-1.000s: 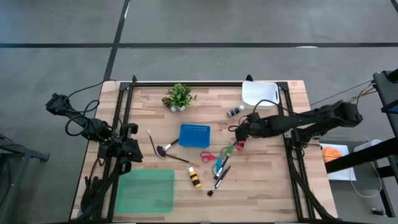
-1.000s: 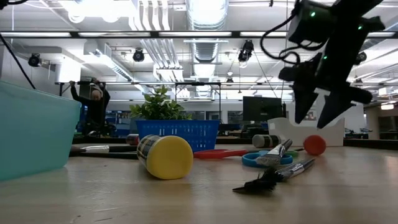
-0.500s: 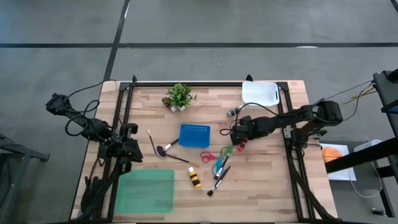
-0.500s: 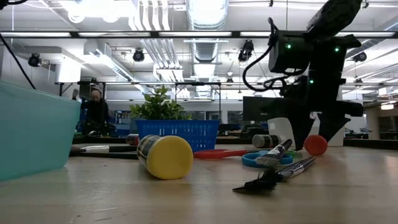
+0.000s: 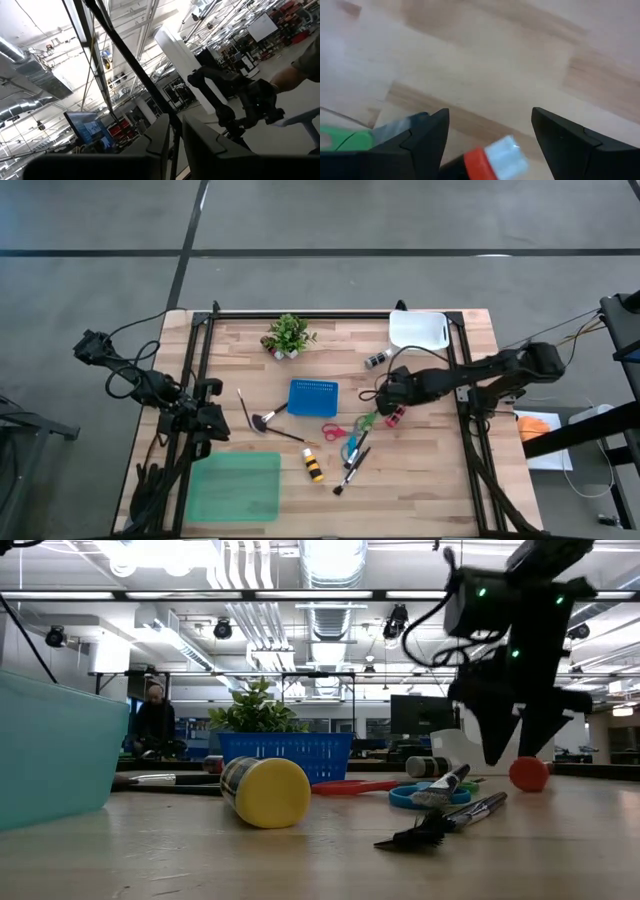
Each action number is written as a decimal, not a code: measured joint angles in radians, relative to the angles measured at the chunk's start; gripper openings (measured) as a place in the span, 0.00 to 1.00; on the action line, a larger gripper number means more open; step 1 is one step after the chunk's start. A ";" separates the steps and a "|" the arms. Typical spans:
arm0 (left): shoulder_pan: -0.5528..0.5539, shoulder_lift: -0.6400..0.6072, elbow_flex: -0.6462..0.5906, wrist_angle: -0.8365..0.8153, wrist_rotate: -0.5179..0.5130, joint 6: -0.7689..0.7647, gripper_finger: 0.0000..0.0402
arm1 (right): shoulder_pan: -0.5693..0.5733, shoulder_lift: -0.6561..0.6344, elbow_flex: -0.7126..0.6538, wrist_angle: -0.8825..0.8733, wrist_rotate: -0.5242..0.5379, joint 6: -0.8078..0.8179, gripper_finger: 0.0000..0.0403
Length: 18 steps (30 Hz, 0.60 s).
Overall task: Pick & Place Paint Supplies
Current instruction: Put the orange paint into the blue bin
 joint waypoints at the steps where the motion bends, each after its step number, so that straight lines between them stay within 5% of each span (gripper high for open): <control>1: 0.000 0.000 0.000 0.000 0.000 -0.002 0.15 | 0.019 -0.025 0.000 -0.021 0.011 0.024 0.70; 9: 0.000 0.000 0.000 0.000 0.000 -0.016 0.15 | 0.271 -0.177 -0.015 -0.127 0.029 0.303 0.70; 18: 0.000 0.001 0.000 0.015 0.071 -0.019 0.15 | 0.421 -0.126 -0.024 -0.067 0.070 0.546 0.70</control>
